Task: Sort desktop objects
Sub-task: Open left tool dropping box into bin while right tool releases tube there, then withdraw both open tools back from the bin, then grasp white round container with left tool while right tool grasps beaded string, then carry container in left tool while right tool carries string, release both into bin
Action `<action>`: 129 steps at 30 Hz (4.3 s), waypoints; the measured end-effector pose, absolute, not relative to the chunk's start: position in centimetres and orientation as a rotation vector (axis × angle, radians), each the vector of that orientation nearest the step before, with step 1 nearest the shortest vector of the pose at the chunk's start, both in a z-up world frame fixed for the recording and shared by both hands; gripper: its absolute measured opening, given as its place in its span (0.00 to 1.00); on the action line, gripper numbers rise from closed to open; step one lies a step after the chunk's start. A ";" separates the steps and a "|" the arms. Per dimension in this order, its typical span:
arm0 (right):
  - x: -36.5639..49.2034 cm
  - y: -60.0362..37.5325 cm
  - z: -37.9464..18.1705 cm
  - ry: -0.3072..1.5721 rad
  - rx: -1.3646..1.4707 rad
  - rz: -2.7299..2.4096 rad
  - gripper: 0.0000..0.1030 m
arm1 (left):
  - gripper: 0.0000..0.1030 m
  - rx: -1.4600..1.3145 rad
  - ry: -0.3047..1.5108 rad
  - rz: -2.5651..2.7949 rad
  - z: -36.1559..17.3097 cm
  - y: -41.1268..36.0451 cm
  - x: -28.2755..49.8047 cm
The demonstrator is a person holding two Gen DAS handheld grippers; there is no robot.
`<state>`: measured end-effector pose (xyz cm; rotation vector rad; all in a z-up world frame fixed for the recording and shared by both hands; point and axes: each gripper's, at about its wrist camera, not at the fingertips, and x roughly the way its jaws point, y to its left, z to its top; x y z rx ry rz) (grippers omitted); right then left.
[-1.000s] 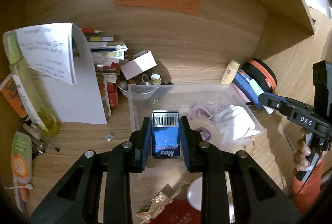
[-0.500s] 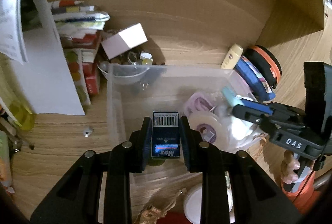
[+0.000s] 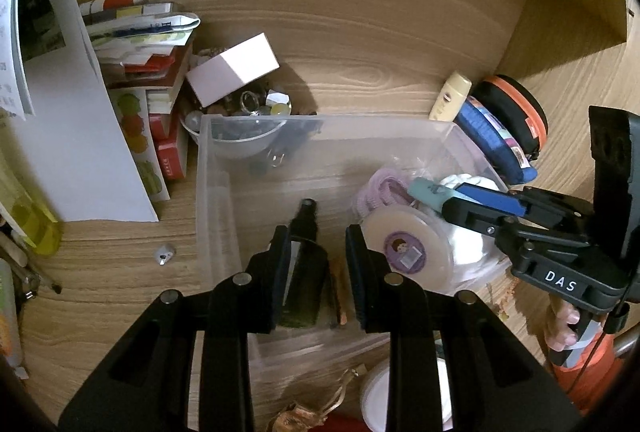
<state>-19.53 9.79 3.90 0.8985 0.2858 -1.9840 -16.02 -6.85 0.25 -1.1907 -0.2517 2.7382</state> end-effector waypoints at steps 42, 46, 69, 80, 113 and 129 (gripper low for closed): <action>-14.2 20.2 4.2 0.367 0.893 -2.110 0.80 | 0.83 -1.323 -0.180 2.677 -0.7 -4.3 -8.3; -14.1 19.7 2.5 0.394 0.947 -2.047 0.80 | 0.83 -1.341 -0.148 2.659 -1.5 -3.0 -8.5; -14.0 17.1 -0.3 0.489 1.004 -1.879 0.56 | 0.65 -1.398 -0.012 2.545 -4.6 0.6 -9.8; -13.1 16.5 -0.7 0.541 0.996 -1.825 0.18 | 0.65 -1.329 -0.108 2.557 -3.3 -0.2 -9.5; -15.4 17.6 8.6 0.333 0.753 -1.988 0.14 | 0.65 -1.015 -0.265 2.762 5.1 -5.1 -8.7; -18.5 14.3 9.8 0.308 0.714 -2.010 0.14 | 0.65 -1.116 -0.342 2.804 3.9 -7.7 -14.0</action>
